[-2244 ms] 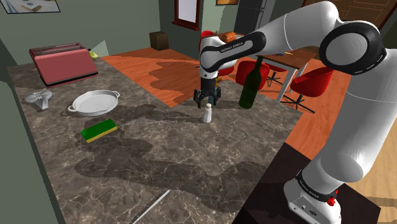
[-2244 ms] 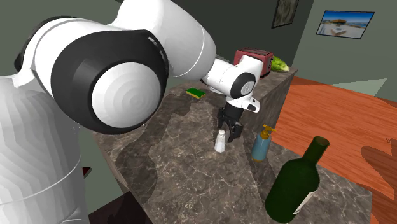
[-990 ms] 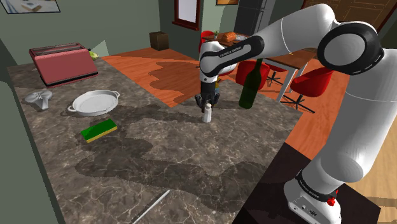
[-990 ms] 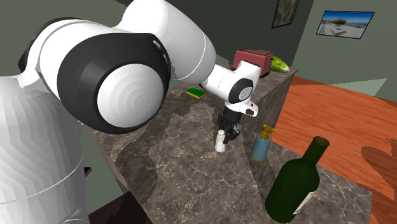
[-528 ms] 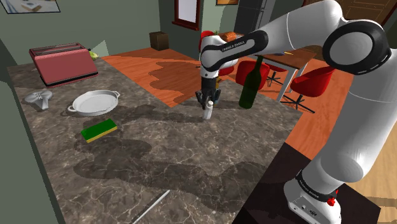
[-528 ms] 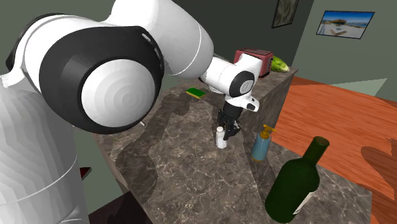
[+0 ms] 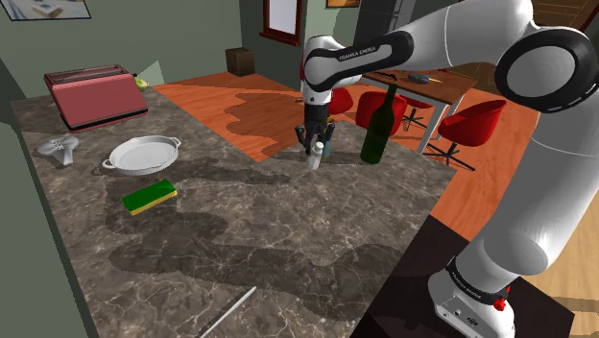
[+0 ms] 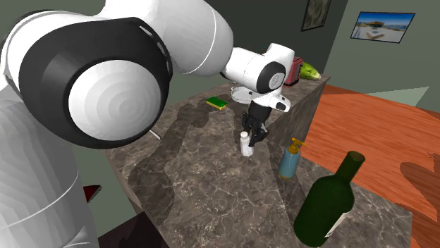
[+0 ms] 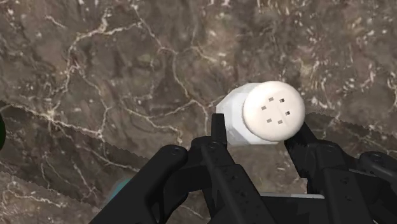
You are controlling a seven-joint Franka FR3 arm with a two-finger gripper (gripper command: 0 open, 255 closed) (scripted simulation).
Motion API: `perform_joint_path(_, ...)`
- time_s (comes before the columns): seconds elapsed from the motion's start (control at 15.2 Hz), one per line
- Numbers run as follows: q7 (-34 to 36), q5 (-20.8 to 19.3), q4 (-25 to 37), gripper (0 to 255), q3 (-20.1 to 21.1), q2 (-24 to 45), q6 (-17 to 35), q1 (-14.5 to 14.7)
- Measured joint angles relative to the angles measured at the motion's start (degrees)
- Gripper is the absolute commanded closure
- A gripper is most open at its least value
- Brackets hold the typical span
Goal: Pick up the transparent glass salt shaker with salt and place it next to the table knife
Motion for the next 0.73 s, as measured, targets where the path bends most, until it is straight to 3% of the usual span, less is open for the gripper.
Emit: perform_joint_path(0.73,0.4,0.1,5.6,255,0.0,-2.1,-7.7,-0.2)
